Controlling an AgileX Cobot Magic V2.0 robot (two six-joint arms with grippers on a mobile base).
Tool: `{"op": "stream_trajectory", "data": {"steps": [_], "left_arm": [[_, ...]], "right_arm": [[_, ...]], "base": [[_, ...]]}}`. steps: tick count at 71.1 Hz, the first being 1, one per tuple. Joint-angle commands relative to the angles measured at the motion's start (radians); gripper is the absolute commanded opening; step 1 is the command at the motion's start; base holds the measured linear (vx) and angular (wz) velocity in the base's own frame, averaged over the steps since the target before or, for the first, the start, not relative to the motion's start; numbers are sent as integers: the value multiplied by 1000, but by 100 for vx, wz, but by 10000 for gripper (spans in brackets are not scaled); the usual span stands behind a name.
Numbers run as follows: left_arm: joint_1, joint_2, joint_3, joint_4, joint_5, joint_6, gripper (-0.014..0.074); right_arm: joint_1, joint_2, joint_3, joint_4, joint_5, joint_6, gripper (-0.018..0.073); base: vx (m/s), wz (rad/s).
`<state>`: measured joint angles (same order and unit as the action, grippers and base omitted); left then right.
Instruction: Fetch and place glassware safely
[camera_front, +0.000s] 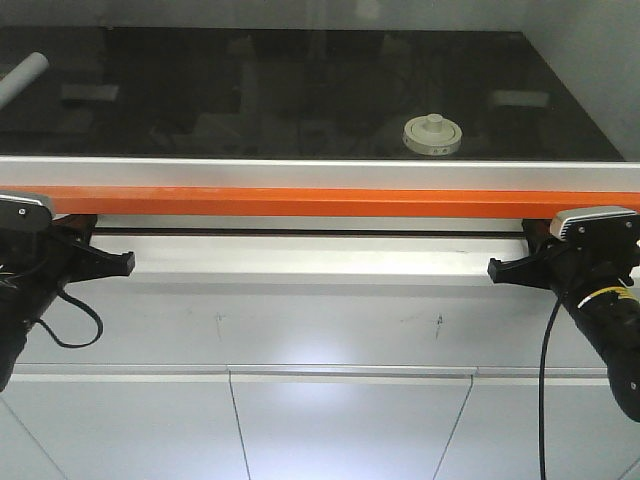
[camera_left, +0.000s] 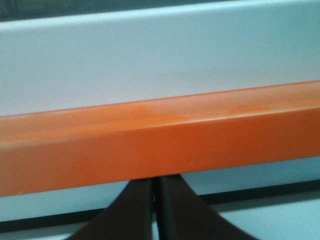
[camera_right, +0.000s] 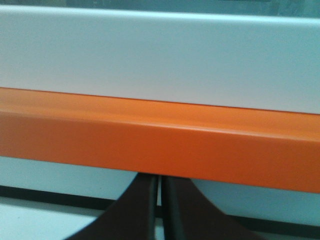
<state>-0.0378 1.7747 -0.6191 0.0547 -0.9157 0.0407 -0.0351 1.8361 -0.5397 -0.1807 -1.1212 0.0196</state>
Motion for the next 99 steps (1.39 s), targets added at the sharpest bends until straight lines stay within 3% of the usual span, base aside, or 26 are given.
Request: {"op": "stream_trajectory", "data": {"steps": [1,32,99], "left_arm": [[3,-48,-51,6,-123,-7,-7],[2,-154,-151,24,20,-7,-7],[2,-344,-163,23,83,-7,-7]], "right_arm": [[0,-49,-21,2,-111,-2,-1],[0,-135,-21,3,-80,-3,-1],[0,-331,-171,-12,90,24,-1]], "base": [[0,0],[0,0],[0,0]]}}
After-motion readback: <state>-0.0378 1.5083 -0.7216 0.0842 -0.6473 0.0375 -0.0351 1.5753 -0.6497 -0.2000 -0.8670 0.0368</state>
